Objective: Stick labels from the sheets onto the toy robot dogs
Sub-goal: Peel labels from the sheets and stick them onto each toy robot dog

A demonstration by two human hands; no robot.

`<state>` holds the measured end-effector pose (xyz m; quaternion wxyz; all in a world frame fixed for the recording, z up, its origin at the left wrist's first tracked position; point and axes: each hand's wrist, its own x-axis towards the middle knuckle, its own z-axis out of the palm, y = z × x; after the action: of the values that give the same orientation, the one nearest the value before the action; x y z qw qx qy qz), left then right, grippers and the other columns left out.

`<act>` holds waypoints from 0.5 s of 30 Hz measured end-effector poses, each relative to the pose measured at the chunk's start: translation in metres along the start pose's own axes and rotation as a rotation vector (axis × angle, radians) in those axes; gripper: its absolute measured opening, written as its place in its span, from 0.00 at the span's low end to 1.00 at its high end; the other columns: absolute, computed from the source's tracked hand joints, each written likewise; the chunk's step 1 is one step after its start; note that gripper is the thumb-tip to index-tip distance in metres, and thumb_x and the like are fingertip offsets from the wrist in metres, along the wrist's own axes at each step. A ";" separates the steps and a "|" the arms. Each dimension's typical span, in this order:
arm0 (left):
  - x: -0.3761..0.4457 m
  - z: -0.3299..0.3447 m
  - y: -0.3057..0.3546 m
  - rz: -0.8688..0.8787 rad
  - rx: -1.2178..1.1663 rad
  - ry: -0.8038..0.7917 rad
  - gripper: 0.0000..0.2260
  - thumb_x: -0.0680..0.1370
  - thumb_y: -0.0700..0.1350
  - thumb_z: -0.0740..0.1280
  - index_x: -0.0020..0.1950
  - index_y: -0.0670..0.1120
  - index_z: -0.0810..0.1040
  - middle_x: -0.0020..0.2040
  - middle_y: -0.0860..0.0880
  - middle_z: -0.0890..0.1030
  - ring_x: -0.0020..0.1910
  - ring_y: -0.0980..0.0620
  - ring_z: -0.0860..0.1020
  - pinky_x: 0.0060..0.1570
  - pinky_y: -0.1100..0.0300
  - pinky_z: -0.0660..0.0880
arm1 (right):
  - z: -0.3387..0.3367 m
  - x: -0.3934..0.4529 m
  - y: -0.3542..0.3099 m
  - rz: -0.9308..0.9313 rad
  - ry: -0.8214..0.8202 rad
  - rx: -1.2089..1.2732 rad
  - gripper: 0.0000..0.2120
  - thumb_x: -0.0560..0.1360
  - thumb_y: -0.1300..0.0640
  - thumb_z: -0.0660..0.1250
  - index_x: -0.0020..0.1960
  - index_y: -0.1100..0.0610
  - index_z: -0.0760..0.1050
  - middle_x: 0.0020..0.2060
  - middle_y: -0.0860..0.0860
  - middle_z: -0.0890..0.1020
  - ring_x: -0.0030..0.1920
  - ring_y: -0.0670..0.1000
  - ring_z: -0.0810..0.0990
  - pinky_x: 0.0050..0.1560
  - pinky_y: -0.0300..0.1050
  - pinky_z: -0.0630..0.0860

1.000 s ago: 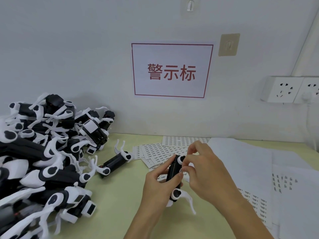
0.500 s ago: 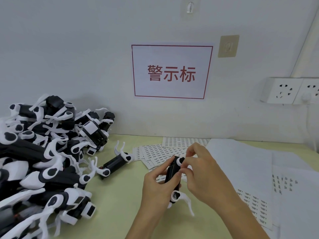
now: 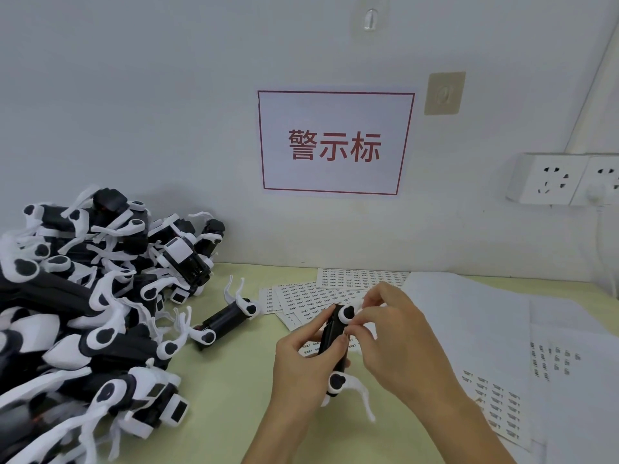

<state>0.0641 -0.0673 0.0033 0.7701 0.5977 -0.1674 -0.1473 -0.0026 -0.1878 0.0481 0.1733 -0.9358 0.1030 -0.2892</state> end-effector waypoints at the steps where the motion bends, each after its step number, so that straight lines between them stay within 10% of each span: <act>1: 0.000 -0.001 0.001 -0.004 -0.005 0.000 0.19 0.74 0.37 0.74 0.55 0.61 0.85 0.48 0.42 0.84 0.38 0.40 0.85 0.36 0.55 0.80 | 0.001 0.000 0.001 -0.001 0.014 0.000 0.06 0.77 0.54 0.69 0.46 0.52 0.85 0.45 0.42 0.71 0.49 0.42 0.71 0.44 0.36 0.71; 9: -0.002 -0.001 0.008 -0.108 -0.178 -0.005 0.17 0.73 0.40 0.74 0.57 0.60 0.85 0.50 0.43 0.85 0.42 0.36 0.85 0.33 0.56 0.77 | 0.000 0.003 0.014 0.056 0.164 0.264 0.08 0.75 0.57 0.70 0.47 0.44 0.77 0.47 0.37 0.73 0.54 0.40 0.74 0.51 0.30 0.68; 15: -0.004 0.001 0.012 -0.120 -0.260 -0.062 0.22 0.66 0.47 0.76 0.60 0.58 0.84 0.50 0.42 0.85 0.44 0.38 0.85 0.29 0.59 0.76 | 0.004 0.001 0.014 0.232 -0.041 0.516 0.24 0.74 0.48 0.71 0.66 0.37 0.67 0.60 0.34 0.70 0.62 0.35 0.69 0.60 0.36 0.68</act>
<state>0.0609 -0.0633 0.0148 0.8252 0.4970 -0.1345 -0.2321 -0.0004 -0.1998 0.0402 0.4397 -0.8485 0.1289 -0.2649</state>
